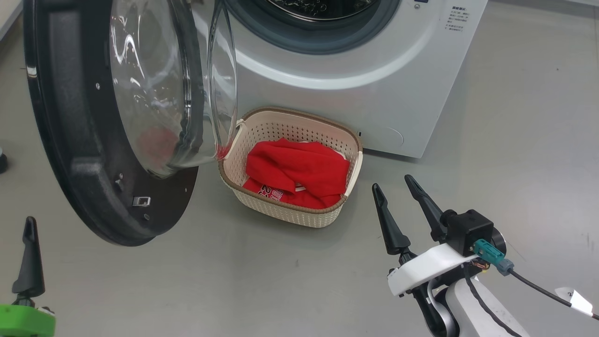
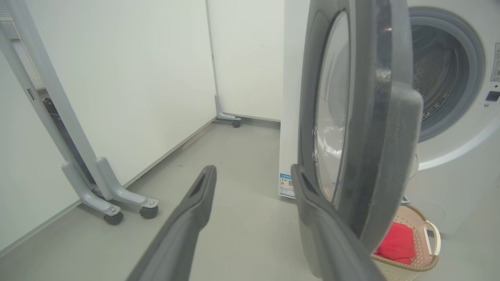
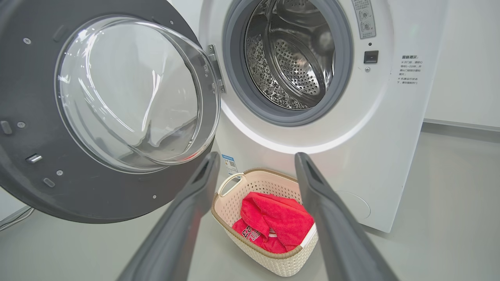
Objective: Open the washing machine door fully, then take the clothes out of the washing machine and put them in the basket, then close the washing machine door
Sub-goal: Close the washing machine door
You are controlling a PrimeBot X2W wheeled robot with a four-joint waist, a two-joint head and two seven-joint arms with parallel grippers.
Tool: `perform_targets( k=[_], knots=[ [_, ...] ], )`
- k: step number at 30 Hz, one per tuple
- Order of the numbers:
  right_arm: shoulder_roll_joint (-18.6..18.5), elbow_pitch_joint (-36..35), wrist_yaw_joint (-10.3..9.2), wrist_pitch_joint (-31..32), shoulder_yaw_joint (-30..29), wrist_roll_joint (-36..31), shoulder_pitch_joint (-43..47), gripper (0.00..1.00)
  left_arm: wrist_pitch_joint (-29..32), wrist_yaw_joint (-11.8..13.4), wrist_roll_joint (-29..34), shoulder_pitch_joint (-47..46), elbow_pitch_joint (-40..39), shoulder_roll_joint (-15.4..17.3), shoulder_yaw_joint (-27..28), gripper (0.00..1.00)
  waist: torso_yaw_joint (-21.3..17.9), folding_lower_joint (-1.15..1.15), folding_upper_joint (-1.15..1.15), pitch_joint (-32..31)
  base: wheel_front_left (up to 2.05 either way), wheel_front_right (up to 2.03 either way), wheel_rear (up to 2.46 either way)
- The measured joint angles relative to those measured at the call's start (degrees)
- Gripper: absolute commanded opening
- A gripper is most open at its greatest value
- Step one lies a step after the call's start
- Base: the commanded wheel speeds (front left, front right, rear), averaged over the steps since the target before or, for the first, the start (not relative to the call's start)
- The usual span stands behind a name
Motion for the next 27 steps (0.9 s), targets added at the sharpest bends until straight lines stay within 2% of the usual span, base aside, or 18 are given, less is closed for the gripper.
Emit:
perform_targets(
  k=[27],
  knots=[
    [0.0, -0.4, -0.01, 0.0, -0.4, 0.1, 0.0, 1.00, -0.9, -0.3, 0.0, -0.1, 1.7, 0.3, -0.8, 1.00, 0.2, 0.00, 0.00, 0.4, 0.00, 0.00, 0.00]
  ],
)
